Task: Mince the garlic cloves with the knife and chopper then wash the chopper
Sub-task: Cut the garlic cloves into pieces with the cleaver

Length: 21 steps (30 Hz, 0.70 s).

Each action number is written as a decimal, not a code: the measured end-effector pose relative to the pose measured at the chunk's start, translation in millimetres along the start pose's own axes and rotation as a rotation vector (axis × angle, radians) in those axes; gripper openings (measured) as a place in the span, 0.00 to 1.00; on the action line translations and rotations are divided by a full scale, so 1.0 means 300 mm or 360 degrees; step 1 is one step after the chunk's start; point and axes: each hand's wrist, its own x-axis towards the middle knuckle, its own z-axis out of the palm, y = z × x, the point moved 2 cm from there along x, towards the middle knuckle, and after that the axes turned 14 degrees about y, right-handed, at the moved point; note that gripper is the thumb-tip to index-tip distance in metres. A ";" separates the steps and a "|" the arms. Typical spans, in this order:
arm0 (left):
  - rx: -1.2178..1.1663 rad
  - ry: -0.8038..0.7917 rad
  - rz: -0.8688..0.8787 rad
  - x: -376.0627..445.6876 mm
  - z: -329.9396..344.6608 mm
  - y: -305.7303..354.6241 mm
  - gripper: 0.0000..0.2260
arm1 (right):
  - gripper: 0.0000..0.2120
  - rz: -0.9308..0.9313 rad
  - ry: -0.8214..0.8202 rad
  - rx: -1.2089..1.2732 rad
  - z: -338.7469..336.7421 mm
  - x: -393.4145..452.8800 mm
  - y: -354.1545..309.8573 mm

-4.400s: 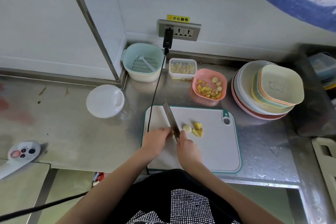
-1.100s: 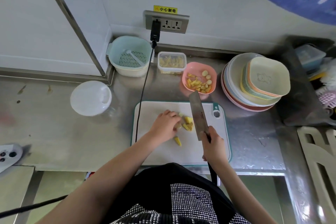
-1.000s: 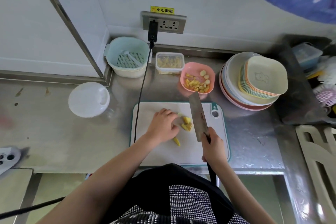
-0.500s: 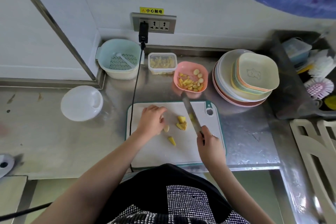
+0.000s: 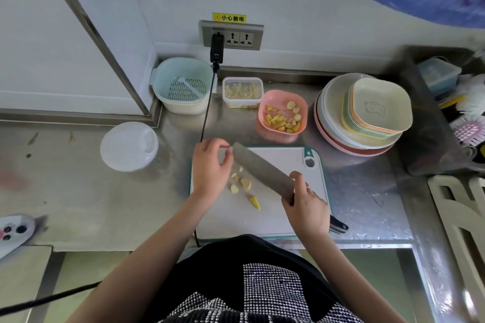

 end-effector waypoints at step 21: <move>-0.0041 -0.0842 -0.0286 -0.129 0.041 -0.124 0.08 | 0.13 0.0377 -0.0203 0.0703 0.032 -0.036 -0.021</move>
